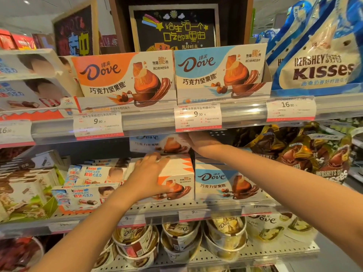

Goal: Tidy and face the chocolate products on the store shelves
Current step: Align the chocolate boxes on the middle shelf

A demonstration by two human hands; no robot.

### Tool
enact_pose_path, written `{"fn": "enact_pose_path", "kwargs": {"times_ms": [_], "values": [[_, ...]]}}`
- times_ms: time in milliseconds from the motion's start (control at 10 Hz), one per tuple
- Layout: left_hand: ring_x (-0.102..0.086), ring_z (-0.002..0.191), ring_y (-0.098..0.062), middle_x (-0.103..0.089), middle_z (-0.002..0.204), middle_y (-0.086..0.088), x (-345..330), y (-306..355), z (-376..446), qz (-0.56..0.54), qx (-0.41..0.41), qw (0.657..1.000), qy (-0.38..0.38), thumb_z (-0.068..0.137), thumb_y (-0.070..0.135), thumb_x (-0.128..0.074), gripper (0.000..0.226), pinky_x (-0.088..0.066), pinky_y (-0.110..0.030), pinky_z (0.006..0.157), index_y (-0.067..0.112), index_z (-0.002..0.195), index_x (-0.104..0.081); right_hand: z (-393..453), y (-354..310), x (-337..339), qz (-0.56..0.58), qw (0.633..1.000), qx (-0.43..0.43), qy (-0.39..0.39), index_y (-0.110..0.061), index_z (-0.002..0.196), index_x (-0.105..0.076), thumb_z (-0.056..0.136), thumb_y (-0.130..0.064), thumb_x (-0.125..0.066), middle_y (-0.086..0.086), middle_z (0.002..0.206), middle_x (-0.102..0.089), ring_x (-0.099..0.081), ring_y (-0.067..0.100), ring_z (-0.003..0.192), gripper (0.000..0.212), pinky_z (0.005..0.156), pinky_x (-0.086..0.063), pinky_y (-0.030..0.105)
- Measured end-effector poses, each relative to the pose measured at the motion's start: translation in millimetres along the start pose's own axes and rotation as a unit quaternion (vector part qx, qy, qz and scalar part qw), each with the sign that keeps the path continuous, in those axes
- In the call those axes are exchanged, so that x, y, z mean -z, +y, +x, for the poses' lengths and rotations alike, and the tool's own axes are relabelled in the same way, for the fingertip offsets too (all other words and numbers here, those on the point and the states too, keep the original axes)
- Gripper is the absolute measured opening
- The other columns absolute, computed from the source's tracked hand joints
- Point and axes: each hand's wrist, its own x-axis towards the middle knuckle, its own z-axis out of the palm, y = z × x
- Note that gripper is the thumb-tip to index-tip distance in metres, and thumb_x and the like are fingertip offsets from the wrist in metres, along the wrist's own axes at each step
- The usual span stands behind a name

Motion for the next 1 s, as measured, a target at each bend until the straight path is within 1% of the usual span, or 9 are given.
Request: {"fn": "enact_pose_path", "kwargs": {"times_ms": [100, 200, 300, 400, 500, 600, 700, 900, 1000], "values": [[-0.035, 0.124, -0.024, -0.040, 0.136, -0.005, -2, 2, -2, 0.021, 0.002, 1.000, 0.014, 0.071, 0.071, -0.057, 0.087, -0.032, -0.040, 0.100, 0.034, 0.144, -0.026, -28, -12, 10, -0.493, 0.869, -0.033, 0.033, -0.014, 0.094, -0.058, 0.095, -0.057, -0.024, 0.005, 0.088, -0.060, -0.056, 0.015, 0.086, 0.056, 0.074, -0.032, 0.013], [-0.043, 0.119, -0.023, -0.046, 0.131, -0.003, -4, 4, -5, 0.054, -0.011, 0.998, 0.037, 0.071, 0.072, -0.052, 0.081, -0.035, -0.038, 0.095, 0.036, 0.140, -0.029, -46, -12, 22, -0.304, 0.925, 0.109, 0.201, 0.001, 0.094, -0.066, 0.091, -0.030, -0.049, 0.015, 0.080, -0.070, -0.068, 0.028, 0.074, 0.036, 0.065, -0.049, 0.028], [-0.047, 0.118, -0.023, -0.054, 0.129, -0.001, 1, 7, -4, 0.027, -0.014, 0.999, 0.027, 0.068, 0.077, -0.043, 0.075, -0.038, -0.039, 0.098, 0.036, 0.132, -0.042, -71, 3, 31, -0.261, 0.928, 0.173, 0.203, 0.008, 0.093, -0.063, 0.088, -0.029, -0.048, 0.022, 0.083, -0.069, -0.068, 0.035, 0.076, 0.041, 0.070, -0.046, 0.030], [-0.046, 0.115, -0.023, -0.056, 0.127, -0.003, 4, 23, 3, 0.010, -0.034, 0.999, 0.031, 0.071, 0.071, -0.044, 0.069, -0.034, -0.038, 0.099, 0.031, 0.127, -0.049, -91, 17, 54, -0.231, 0.921, 0.196, 0.246, 0.004, 0.101, -0.055, 0.098, -0.041, -0.033, 0.023, 0.089, -0.065, -0.055, 0.025, 0.087, 0.051, 0.073, -0.041, 0.027], [-0.044, 0.119, -0.023, -0.054, 0.130, -0.003, 3, 55, 15, -0.008, -0.068, 0.997, 0.022, 0.081, 0.058, -0.056, 0.062, -0.029, -0.037, 0.104, 0.026, 0.133, -0.046, -112, 24, 68, -0.243, 0.919, 0.172, 0.257, 0.007, 0.104, -0.055, 0.098, -0.044, -0.028, 0.025, 0.091, -0.063, -0.054, 0.026, 0.088, 0.059, 0.076, -0.037, 0.028], [-0.043, 0.120, -0.021, -0.053, 0.130, -0.001, 1, 74, 30, -0.017, -0.069, 0.997, -0.015, 0.084, 0.056, -0.054, 0.060, -0.030, -0.037, 0.103, 0.023, 0.134, -0.044, -133, 32, 79, -0.253, 0.925, 0.124, 0.255, 0.006, 0.106, -0.056, 0.098, -0.045, -0.027, 0.021, 0.092, -0.062, -0.060, 0.032, 0.081, 0.060, 0.073, -0.036, 0.022], [-0.044, 0.121, -0.016, -0.051, 0.132, 0.004, 0, 73, 33, -0.075, -0.062, 0.995, -0.009, 0.085, 0.052, -0.057, 0.056, -0.033, -0.037, 0.101, 0.025, 0.133, -0.046, -147, 41, 88, -0.233, 0.929, 0.096, 0.270, 0.004, 0.106, -0.056, 0.098, -0.042, -0.031, 0.017, 0.093, -0.059, -0.052, 0.017, 0.083, 0.053, 0.071, -0.031, 0.014], [-0.039, 0.112, -0.005, -0.047, 0.129, 0.014, 2, 63, 27, -0.204, -0.078, 0.976, -0.010, 0.068, 0.039, -0.080, 0.045, -0.036, -0.036, 0.101, 0.028, 0.103, -0.054, -152, 46, 89, -0.199, 0.947, 0.039, 0.249, 0.003, 0.110, -0.057, 0.094, -0.036, -0.037, 0.014, 0.099, -0.059, -0.048, 0.013, 0.086, 0.046, 0.073, -0.033, 0.014], [-0.041, 0.107, -0.011, -0.046, 0.107, 0.016, -1, 59, 29, -0.220, -0.070, 0.973, -0.006, 0.061, 0.042, -0.084, 0.047, -0.042, -0.031, 0.089, 0.036, 0.096, -0.054, -147, 42, 85, -0.188, 0.952, 0.028, 0.242, 0.003, 0.113, -0.057, 0.094, -0.031, -0.041, 0.014, 0.103, -0.060, -0.049, 0.013, 0.090, 0.042, 0.075, -0.037, 0.023]]}}
